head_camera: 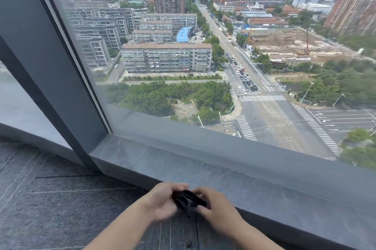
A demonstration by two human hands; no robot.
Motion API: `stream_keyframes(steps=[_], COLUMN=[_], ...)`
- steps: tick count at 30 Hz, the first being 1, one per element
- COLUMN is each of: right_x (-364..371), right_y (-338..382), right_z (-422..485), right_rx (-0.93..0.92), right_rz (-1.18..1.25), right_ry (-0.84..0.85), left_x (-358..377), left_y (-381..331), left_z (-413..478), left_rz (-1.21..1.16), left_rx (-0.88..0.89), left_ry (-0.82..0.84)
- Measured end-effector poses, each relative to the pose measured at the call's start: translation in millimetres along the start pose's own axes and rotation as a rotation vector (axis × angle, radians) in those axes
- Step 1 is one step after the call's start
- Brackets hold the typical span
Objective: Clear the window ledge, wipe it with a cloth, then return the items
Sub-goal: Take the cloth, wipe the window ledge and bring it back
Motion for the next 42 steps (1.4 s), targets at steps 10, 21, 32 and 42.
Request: stream_keyframes(steps=[10,21,32,42], right_x=[-55.3,-94.7,-105.2,-141.8], right_y=[-44.2,-79.3,-143.2,-222.0], right_z=[-33.1,-66.3,-89.7,-192.5], right_rx=[0.179,0.324,0.691,0.533], right_rz=[0.286,0.496,0.809,1.669], right_ry=[-0.093,-0.317,-0.498,-0.227], left_x=[62.6,120.2,182.6,275.1], left_y=[20.7,65.3,120.3,186.3], left_z=[-2.4,24.4,47.0,84.1], left_rz=[0.458,0.184,0.404,0.476], left_rx=[-0.034,-0.023,0.126,-0.029], left_ry=[0.309,0.083,0.084,0.360])
Point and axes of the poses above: each hand's wrist, its own z-axis towards the middle knuckle, its own x-axis out of the palm, y = z × x, the point moved 1 cm from there along z, towards the middle knuckle, and after that the axes turned 11 degrees about -z, right-handed, at the moved point
